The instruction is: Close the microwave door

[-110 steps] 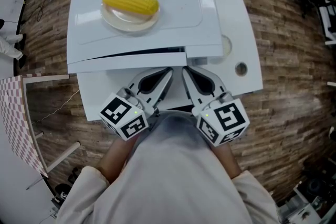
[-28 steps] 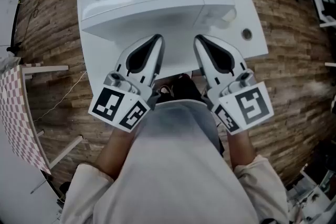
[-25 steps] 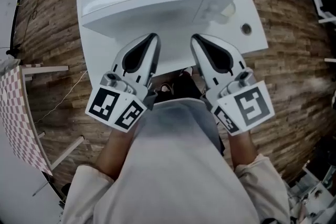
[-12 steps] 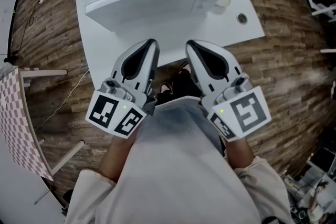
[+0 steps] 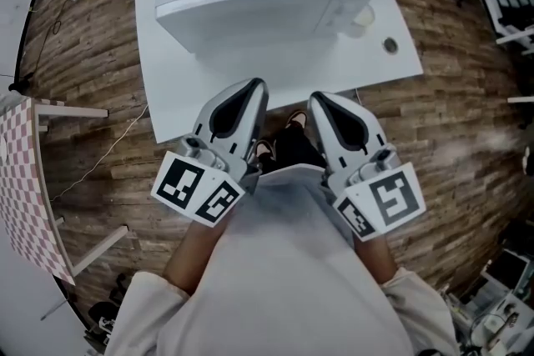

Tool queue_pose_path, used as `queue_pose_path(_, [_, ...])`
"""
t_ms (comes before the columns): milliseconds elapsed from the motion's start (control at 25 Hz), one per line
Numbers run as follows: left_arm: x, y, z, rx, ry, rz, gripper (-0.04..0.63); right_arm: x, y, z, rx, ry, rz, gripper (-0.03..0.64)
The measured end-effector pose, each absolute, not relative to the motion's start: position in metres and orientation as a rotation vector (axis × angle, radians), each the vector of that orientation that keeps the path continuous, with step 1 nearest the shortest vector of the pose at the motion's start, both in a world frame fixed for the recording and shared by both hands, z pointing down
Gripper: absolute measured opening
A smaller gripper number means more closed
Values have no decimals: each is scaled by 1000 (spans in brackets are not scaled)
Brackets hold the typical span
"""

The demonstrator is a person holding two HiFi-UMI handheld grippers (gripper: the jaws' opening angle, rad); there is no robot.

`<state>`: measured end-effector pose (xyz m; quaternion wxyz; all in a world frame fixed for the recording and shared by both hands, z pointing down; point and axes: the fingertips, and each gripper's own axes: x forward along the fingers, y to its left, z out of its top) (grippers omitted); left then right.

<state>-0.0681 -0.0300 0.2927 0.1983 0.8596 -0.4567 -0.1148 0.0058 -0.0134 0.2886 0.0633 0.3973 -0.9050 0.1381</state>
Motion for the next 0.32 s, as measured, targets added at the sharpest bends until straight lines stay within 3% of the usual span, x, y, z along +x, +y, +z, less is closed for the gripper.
queue_pose_path(320, [-63,-25,304,2365,-1253,-322,20,6,-5,294,1177,-2729,460,23])
